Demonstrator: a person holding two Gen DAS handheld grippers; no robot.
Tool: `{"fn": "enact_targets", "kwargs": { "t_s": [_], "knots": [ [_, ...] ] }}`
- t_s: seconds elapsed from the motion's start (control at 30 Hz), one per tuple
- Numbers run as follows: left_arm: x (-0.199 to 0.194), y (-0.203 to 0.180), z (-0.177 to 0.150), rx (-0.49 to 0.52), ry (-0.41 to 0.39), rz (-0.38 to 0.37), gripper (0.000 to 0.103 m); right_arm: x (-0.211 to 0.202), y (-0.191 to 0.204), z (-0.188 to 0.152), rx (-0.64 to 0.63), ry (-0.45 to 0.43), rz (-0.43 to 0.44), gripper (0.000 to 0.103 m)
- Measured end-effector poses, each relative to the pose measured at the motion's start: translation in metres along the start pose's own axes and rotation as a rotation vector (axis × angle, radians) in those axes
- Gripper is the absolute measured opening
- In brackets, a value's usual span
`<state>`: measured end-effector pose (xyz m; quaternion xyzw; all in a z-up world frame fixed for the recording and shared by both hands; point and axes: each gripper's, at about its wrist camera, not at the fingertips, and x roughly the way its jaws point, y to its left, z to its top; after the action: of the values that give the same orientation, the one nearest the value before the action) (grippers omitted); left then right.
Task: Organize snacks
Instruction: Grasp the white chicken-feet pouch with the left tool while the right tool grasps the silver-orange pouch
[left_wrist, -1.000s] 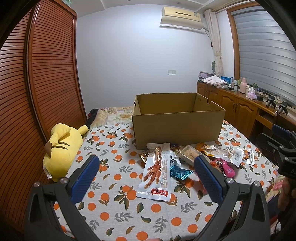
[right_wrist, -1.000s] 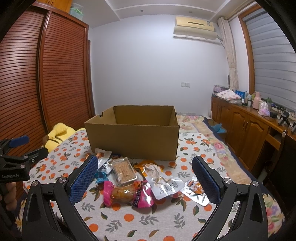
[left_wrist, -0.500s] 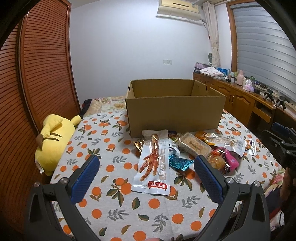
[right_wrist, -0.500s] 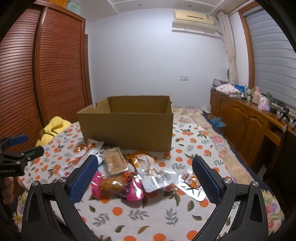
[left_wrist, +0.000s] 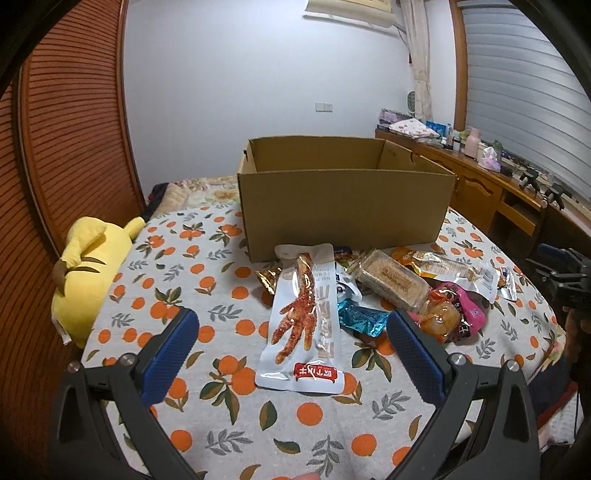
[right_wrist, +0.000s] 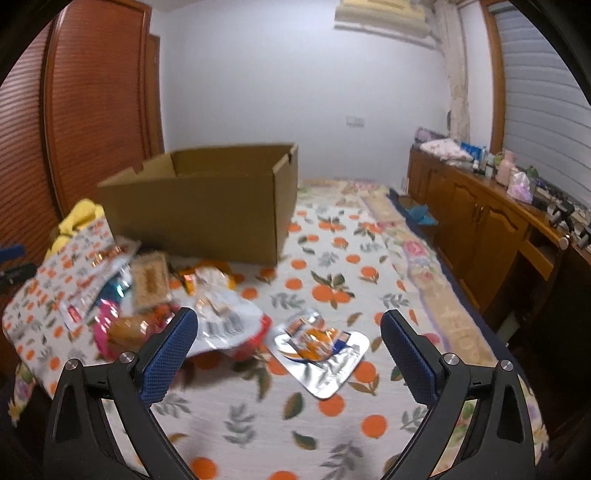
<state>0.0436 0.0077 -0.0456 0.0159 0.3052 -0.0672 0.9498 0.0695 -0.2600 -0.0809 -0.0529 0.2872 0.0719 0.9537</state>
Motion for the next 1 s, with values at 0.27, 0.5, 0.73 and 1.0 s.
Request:
{"fn": "enact_targets", "kwargs": {
  "t_s": [0.27,0.5,0.73,1.0],
  "knots": [
    [0.022,0.002,0.004,0.022,0.060,-0.034,0.102,0.047,-0.015,-0.006,-0.101,0.186,0.054,0.093],
    [0.041,0.003,0.009,0.055,0.109,-0.070,0.101,0.073,-0.014,-0.006,-0.209,0.299,0.088,0.090],
    [0.062,0.006,0.015,0.082,0.170,-0.115,0.101,0.094,-0.029,0.001,-0.217,0.389,0.123,0.084],
    [0.089,0.012,0.022,0.087,0.234,-0.143,0.099,0.097,-0.035,0.002,-0.173,0.429,0.186,0.067]
  ]
}}
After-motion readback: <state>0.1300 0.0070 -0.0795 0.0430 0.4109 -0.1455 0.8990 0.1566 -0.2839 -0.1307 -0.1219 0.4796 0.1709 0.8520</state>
